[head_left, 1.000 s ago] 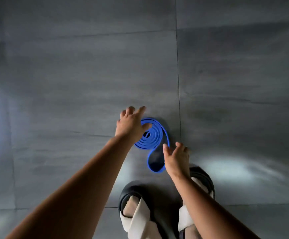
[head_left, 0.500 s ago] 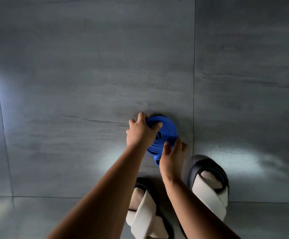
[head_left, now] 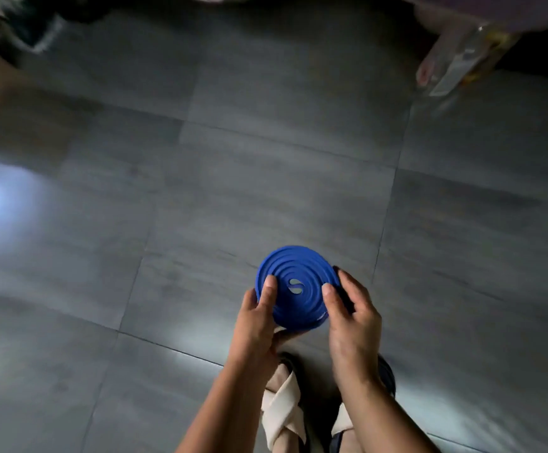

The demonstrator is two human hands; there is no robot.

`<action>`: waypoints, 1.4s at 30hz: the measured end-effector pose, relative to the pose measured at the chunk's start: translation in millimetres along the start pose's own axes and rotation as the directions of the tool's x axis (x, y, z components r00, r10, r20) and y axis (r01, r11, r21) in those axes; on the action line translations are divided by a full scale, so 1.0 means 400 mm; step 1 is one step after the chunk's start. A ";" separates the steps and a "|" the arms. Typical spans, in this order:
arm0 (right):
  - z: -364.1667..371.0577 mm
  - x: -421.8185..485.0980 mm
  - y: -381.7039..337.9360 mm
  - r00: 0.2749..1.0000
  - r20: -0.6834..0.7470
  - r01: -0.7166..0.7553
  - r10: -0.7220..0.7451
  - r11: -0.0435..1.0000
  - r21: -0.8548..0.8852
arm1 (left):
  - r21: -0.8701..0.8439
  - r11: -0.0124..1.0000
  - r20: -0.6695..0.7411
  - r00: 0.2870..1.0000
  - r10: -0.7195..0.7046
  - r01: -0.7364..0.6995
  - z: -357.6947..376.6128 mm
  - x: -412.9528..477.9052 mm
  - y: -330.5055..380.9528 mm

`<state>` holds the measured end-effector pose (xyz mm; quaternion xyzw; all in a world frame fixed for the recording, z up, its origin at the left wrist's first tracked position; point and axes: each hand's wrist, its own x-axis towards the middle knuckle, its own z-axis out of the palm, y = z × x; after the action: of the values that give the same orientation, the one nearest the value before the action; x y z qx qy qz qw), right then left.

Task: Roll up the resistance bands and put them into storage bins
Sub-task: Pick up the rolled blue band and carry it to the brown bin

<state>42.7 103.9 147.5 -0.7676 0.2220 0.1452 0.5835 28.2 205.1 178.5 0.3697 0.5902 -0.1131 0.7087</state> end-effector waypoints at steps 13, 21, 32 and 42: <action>0.168 -0.389 -0.628 0.832 0.500 0.235 -0.241 0.969 0.076 | -0.662 0.732 -0.177 0.983 0.056 -0.161 -0.213 -0.579 0.382; 0.478 -0.545 -0.767 0.723 0.660 0.308 -0.205 0.950 -0.042 | -0.651 0.722 -0.319 0.948 0.017 -0.232 -0.510 -0.604 0.596; 0.915 -0.562 -0.898 0.743 0.664 0.219 -0.081 0.968 -0.126 | -0.510 0.821 -0.204 0.963 0.175 -0.257 -0.814 -0.512 0.918; 1.425 -0.330 -1.115 0.631 0.772 0.334 -0.069 0.923 -0.191 | -0.575 0.754 -0.241 0.946 0.215 -0.318 -0.905 -0.195 1.366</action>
<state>177.3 772.2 424.1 -0.7409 -0.1547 0.4163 0.5038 60.0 804.4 452.8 0.2114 0.5908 0.2144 0.7485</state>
